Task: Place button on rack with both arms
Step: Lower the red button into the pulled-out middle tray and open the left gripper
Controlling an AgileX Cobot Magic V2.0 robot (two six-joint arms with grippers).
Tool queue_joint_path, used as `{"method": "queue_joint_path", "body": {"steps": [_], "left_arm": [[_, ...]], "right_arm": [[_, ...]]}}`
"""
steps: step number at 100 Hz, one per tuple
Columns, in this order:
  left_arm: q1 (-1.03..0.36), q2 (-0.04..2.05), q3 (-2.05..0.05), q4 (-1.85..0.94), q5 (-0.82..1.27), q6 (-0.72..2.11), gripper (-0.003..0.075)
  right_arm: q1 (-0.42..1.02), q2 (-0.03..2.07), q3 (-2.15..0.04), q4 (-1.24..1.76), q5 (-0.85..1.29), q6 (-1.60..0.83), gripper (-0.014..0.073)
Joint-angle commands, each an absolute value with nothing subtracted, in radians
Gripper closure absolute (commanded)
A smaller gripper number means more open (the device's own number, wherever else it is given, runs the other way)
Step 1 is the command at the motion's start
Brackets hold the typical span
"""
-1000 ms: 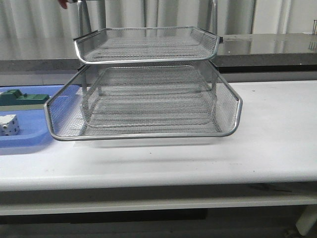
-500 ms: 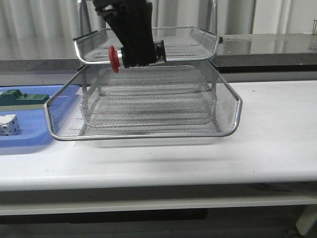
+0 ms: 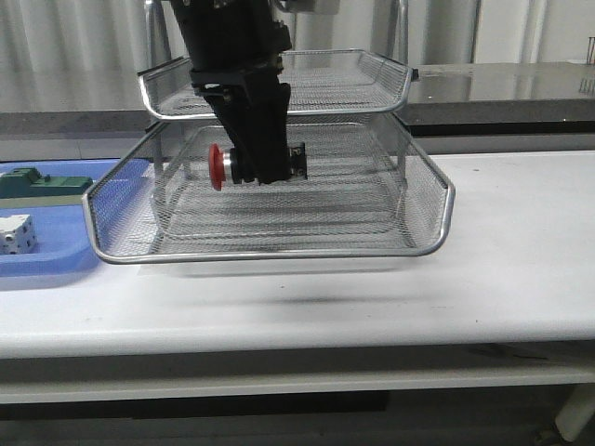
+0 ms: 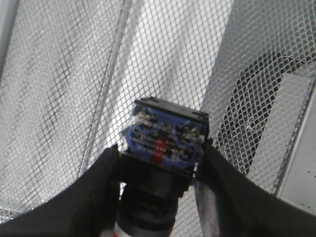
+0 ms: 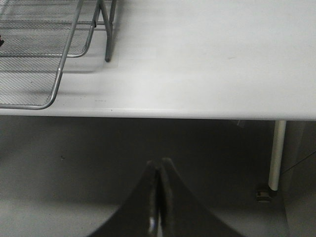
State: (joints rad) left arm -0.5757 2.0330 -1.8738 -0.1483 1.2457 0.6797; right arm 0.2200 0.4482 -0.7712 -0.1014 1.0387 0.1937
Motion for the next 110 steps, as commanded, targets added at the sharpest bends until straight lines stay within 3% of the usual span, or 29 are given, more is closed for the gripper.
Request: {"method": "queue_joint_path", "body": {"steps": [1, 34, 44, 59, 70, 110], "left_arm": [[-0.581, 1.979, -1.901, -0.169, 1.270, 0.676, 0.0741], [-0.581, 1.979, -1.901, -0.194, 1.270, 0.676, 0.0717], [-0.581, 1.979, -1.901, -0.194, 1.270, 0.676, 0.0620], [-0.581, 1.979, -1.901, -0.194, 1.270, 0.676, 0.0384], [-0.581, 1.979, -1.901, -0.194, 1.270, 0.676, 0.0292], [-0.581, 1.972, -1.908, -0.194, 1.270, 0.668, 0.0274]], "right_arm": [[0.220, 0.452, -0.801, -0.113, 0.978, 0.195, 0.0664], [0.220, 0.452, -0.801, -0.113, 0.978, 0.195, 0.0664], [0.220, 0.452, -0.801, -0.113, 0.978, 0.195, 0.0664], [0.220, 0.452, -0.801, -0.113, 0.978, 0.195, 0.0664], [0.220, 0.452, -0.801, -0.113, 0.978, 0.195, 0.0664], [0.220, 0.452, -0.801, -0.113, 0.978, 0.195, 0.0664]]}}
